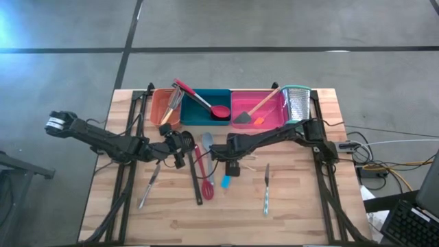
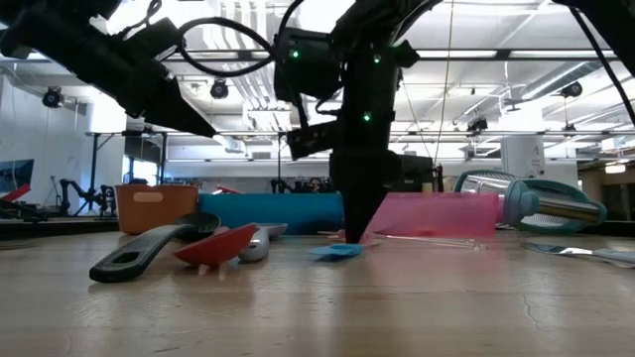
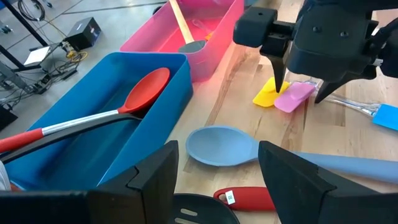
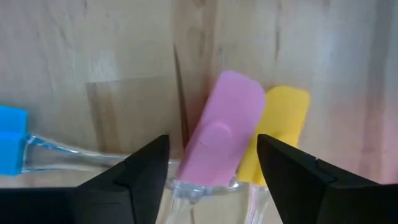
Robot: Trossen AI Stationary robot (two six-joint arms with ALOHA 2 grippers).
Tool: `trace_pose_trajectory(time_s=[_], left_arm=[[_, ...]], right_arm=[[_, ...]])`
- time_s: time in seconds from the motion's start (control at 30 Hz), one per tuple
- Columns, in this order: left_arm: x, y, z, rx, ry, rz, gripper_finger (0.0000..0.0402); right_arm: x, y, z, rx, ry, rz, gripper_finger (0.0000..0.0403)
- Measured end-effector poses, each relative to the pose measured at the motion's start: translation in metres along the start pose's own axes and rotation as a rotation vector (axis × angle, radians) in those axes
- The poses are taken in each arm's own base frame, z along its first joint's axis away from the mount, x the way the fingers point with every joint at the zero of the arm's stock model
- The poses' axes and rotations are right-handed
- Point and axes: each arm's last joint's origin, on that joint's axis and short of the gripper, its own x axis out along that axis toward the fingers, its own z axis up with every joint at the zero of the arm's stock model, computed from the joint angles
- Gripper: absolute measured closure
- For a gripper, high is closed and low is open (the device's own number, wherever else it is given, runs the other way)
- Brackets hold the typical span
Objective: Pick & Place Kitchen Items
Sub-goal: Put the pink spatula into the red bin
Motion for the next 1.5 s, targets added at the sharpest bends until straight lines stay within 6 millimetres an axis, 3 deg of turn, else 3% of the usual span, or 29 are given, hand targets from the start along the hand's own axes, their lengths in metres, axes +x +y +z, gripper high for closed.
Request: trace_pose_trajectory(time_s=[0.27, 0.57, 0.8, 1.17, 1.5], left_arm=[[0.0, 0.0, 0.0, -0.003, 0.0, 0.0, 0.0174], [0.0, 0.0, 0.0, -0.003, 0.0, 0.0, 0.0174], [0.0, 0.0, 0.0, -0.003, 0.0, 0.001, 0.0174], [0.0, 0.0, -0.001, -0.001, 0.003, 0.001, 0.0174], [0.001, 0.0, -0.005, -0.007, 0.012, 0.003, 0.0174]], right_arm=[[0.003, 0.0, 0.0, 0.03, -0.001, -0.054, 0.0219], [0.001, 0.0, 0.001, 0.081, -0.007, -0.041, 0.0377], [-0.013, -0.003, 0.006, 0.085, -0.015, -0.024, 0.0388], [-0.069, -0.014, 0.012, 0.014, -0.01, -0.062, 0.039], [-0.128, -0.06, -0.004, 0.0, 0.016, -0.271, 0.039]])
